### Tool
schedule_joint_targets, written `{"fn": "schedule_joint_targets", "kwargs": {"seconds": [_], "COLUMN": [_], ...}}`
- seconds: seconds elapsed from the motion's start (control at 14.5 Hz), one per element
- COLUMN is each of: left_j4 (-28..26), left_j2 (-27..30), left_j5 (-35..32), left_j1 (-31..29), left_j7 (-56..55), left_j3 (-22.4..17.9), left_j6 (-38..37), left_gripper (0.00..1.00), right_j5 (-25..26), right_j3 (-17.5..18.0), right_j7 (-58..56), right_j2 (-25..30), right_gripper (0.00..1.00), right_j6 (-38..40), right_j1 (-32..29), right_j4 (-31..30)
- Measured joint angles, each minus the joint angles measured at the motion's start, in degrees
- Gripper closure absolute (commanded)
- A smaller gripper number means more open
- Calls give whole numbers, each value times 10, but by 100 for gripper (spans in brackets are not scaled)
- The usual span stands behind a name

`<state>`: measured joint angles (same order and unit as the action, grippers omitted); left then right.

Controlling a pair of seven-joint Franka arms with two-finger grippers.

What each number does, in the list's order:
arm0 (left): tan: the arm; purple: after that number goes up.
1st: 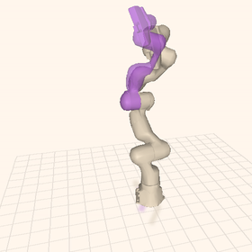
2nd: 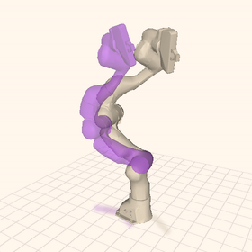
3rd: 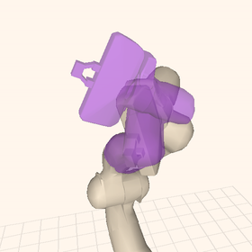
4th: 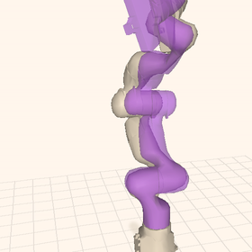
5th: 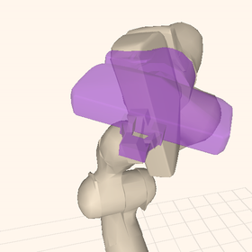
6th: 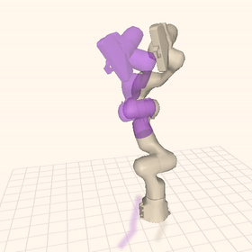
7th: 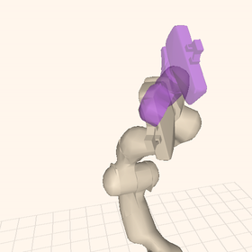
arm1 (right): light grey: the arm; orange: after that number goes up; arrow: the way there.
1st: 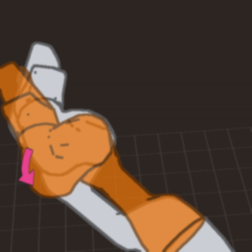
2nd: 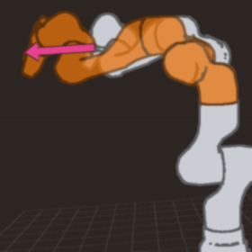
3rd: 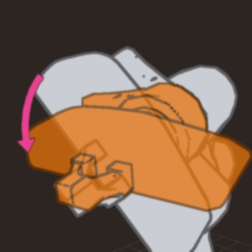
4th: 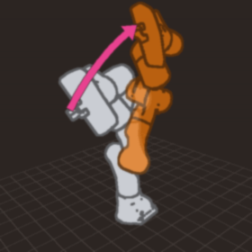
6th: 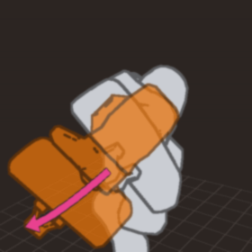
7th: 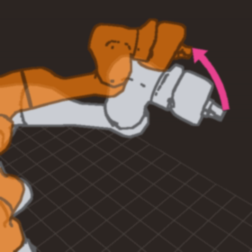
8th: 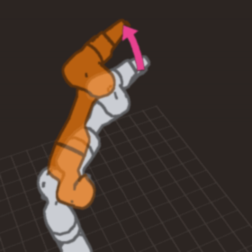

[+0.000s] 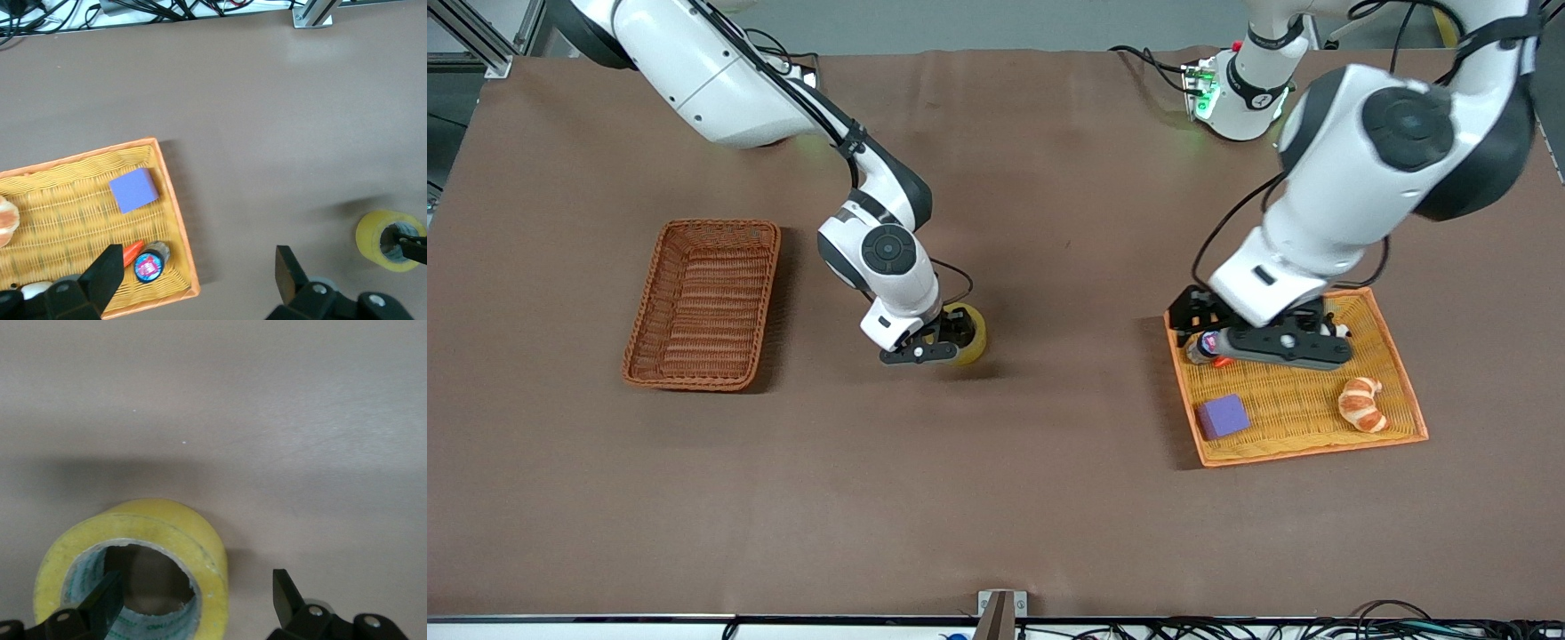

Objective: Move tape to another basket
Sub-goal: 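Grasp the tape with the right gripper while the left gripper withdraws, then carry the tape into the wicker basket and open the right gripper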

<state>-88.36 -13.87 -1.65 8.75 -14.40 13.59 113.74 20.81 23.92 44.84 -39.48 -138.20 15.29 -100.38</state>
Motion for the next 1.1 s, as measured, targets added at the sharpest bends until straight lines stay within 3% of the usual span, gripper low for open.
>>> {"fn": "schedule_joint_targets", "kwargs": {"seconds": [0.21,0.28,0.48,0.76,1.1], "left_j4": [-20,-26,-39,-77,-115], "left_j2": [30,36,55,107,140], "left_j5": [14,16,17,17,18], "left_j1": [-39,-52,-66,-58,-57], "left_j7": [7,12,38,96,124], "left_j3": [0,0,-9,-56,-76], "left_j6": [-10,-16,-21,-43,-47], "left_gripper": [0,0,0,0,0], "right_j5": [4,5,7,8,7], "right_j3": [0,0,-2,1,6], "right_j7": [0,0,0,0,-73], "right_j2": [-13,-15,-16,-1,126], "right_gripper": [93,100,100,100,100], "right_j6": [-5,-5,3,52,212], "right_j1": [2,2,0,-28,-84], "right_j4": [0,0,1,13,10]}}
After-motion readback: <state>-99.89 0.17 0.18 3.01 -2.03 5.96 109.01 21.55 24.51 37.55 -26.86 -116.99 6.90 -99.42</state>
